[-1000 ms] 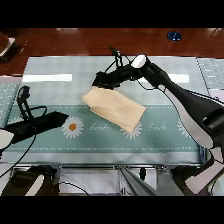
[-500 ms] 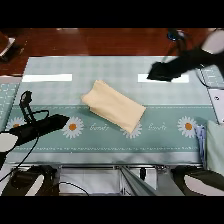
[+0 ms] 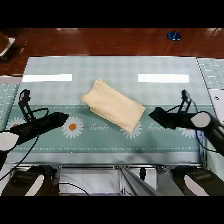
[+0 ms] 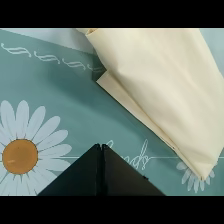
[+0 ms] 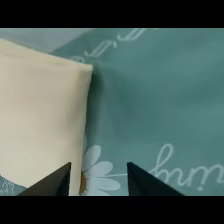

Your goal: Fold the shirts.

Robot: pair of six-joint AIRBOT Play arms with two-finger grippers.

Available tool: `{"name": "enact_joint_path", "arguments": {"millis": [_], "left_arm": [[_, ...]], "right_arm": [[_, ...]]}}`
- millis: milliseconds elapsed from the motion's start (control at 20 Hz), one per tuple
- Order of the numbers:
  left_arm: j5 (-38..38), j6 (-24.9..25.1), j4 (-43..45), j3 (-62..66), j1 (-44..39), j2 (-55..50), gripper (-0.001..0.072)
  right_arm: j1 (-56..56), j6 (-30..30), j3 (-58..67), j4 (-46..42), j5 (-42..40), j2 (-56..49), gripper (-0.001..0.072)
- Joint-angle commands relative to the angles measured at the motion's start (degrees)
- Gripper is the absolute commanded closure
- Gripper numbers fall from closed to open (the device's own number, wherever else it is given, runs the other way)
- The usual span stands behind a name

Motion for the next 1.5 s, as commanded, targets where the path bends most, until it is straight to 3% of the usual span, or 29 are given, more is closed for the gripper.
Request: {"name": "enact_joint_path", "arguments": {"millis": [0, 100, 250, 350, 400, 550, 750, 900, 1050, 1200, 1450], "left_arm": [[0.44, 0.04, -0.61, -0.02, -0.02, -0.92, 0.069], [0.44, 0.04, -1.31, -0.02, -0.02, -1.09, 0.069], [0.48, 0.04, -1.42, -0.02, -0.02, -1.14, 0.069], [0.46, 0.04, -1.42, -0.02, -0.02, -1.14, 0.069], [0.46, 0.04, -1.42, -0.02, -0.02, -1.14, 0.069], [0.44, 0.04, -1.44, -0.02, -0.02, -1.14, 0.069], [0.33, 0.04, -1.49, -0.02, -0.02, -1.11, 0.069], [0.22, 0.07, -2.08, -0.02, -0.07, -1.11, 0.069], [0.2, 0.04, -2.1, -0.02, -0.26, -1.11, 0.069], [0.22, 0.04, -2.1, -0.02, -0.26, -1.11, 0.069], [0.26, 0.04, -2.1, -0.02, -0.26, -1.11, 0.069]], "right_arm": [[2.32, -11.74, -1.73, 17.0, -3.56, -8.98, 0.0309], [2.32, -19.54, 2.05, 22.8, 0.42, -15.56, 0.0309], [2.64, -22.88, 8.68, 24.17, 6.47, -24.85, 0.0333], [3.65, -27.3, 12.96, 26.86, 9.7, -29.09, 0.0526], [4.48, -30.91, 15.5, 28.22, 10.95, -30.34, 0.0686], [5.03, -33.05, 26.18, 25.44, 16.61, -30.95, 0.0695], [2.95, -24.9, 46.64, 10.95, 27.8, -29.97, 0.0695], [-2.54, -21.05, 61.4, 9.84, 35.89, -29.11, 0.0696], [-10.08, -14.01, 74.69, 3.08, 44.98, -28.52, 0.0696], [-19.67, -9.73, 81.0, 0.37, 51.1, -25.77, 0.0696], [-38.16, -6.14, 81.42, -0.55, 56.78, -19.54, 0.0696]]}}
